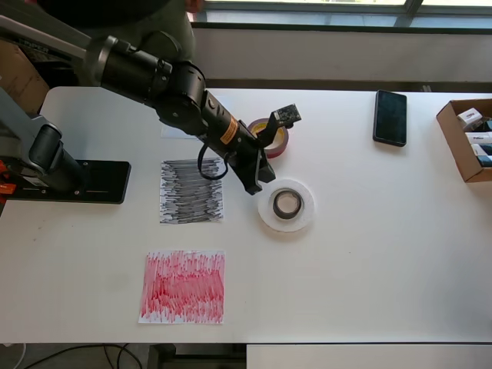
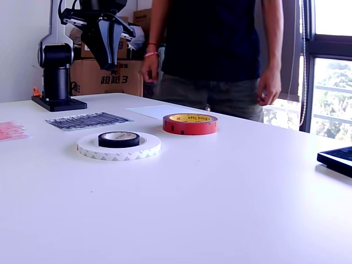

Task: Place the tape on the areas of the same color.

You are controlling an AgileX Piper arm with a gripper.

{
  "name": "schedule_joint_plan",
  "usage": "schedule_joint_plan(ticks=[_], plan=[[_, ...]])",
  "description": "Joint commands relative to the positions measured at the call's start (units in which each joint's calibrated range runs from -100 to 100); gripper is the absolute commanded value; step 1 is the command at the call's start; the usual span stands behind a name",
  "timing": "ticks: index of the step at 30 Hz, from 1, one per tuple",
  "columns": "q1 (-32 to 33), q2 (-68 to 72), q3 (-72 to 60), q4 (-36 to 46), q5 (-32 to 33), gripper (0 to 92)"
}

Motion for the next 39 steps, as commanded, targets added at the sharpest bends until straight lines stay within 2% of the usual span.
schedule_joint_plan(ticks=[1,18,30,39], plan=[[-0.5,1.9,-0.4,0.8,0.1,7.7],[-1.4,5.2,-0.7,0.1,-0.1,7.7],[-1.3,12.6,-10.7,0.8,-0.1,7.7],[-1.4,15.3,-11.6,0.8,-0.2,7.7]])
